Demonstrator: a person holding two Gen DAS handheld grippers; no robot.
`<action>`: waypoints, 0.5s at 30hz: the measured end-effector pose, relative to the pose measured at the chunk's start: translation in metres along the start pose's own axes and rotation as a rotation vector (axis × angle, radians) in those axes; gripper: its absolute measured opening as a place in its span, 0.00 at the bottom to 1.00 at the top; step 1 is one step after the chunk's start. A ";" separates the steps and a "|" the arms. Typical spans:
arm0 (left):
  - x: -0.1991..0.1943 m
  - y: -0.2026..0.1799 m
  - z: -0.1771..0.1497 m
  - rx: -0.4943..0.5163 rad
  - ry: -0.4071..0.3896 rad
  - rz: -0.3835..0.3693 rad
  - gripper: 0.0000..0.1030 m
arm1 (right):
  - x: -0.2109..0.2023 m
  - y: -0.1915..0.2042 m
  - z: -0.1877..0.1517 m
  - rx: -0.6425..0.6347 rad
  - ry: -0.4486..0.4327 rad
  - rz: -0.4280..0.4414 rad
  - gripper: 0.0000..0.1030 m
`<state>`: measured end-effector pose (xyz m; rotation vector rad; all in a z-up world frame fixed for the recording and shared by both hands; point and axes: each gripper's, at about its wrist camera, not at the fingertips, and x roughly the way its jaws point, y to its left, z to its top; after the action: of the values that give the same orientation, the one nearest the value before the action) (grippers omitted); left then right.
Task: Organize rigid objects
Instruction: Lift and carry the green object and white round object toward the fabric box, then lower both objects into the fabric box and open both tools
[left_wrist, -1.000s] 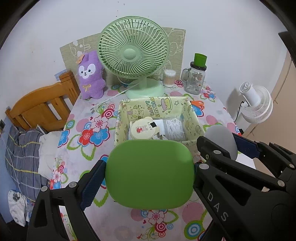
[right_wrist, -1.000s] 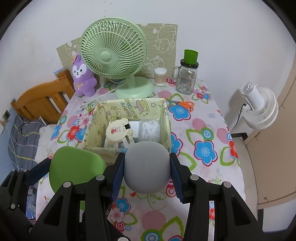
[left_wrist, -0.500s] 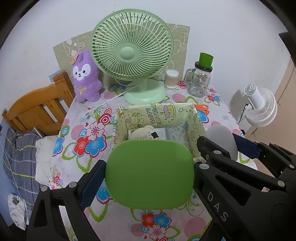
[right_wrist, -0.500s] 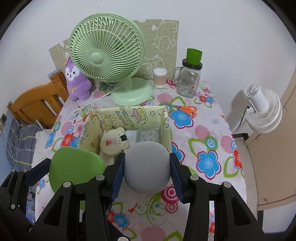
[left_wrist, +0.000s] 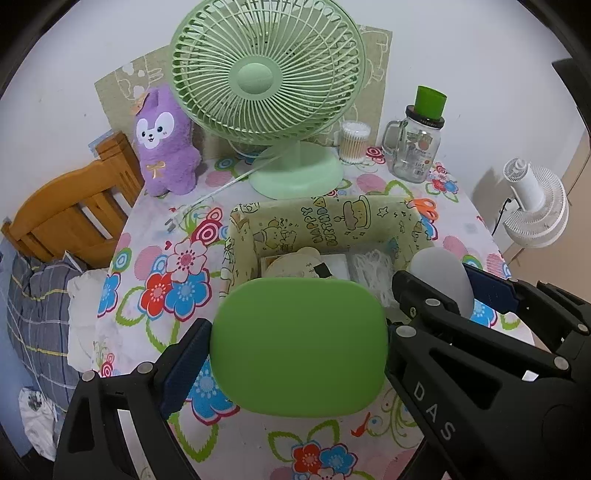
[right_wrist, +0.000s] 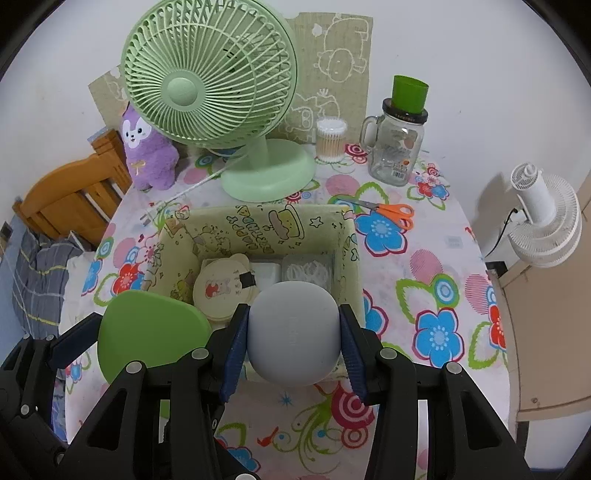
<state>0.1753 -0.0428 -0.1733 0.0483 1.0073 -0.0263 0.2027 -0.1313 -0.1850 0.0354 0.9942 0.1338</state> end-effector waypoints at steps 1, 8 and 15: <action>0.002 0.000 0.001 0.004 0.003 0.001 0.92 | 0.003 -0.001 0.000 0.004 0.005 0.002 0.48; 0.017 -0.002 0.001 0.027 0.032 0.009 0.92 | 0.020 -0.004 -0.001 0.029 0.038 0.013 0.48; 0.025 -0.003 0.001 0.034 0.047 -0.003 0.92 | 0.027 -0.004 -0.002 0.033 0.042 -0.001 0.57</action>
<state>0.1889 -0.0454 -0.1938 0.0793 1.0540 -0.0449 0.2156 -0.1319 -0.2086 0.0627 1.0382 0.1176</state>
